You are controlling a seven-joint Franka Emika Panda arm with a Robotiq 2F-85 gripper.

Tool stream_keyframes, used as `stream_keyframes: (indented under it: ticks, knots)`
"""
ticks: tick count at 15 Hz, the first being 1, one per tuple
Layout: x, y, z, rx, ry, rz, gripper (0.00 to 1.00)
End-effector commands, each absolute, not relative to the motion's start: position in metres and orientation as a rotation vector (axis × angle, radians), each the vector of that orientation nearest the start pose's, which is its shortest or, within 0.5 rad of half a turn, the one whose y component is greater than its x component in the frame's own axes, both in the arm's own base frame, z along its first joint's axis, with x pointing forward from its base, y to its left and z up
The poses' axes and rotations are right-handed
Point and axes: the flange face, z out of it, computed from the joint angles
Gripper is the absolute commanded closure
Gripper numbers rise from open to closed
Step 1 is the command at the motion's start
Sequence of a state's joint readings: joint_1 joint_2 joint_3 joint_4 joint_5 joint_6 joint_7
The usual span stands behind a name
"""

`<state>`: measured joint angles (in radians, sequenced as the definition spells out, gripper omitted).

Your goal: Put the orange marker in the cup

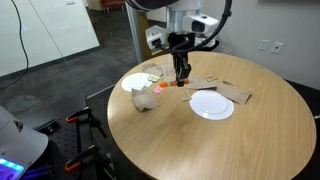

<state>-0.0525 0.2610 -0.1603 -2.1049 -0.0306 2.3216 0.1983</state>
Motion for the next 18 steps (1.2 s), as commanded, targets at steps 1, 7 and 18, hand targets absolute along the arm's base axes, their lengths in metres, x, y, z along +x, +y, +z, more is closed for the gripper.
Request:
stream_keyframes:
  ticks: [1, 7, 18]
  knots:
    - [0.558, -0.104, 0.335, -3.197, 0.487, 0.063, 0.95]
    - [0.573, -0.071, 0.370, -3.264, 0.289, -0.009, 0.95]
    - [0.589, -0.038, 0.382, -3.253, 0.132, -0.050, 0.80]
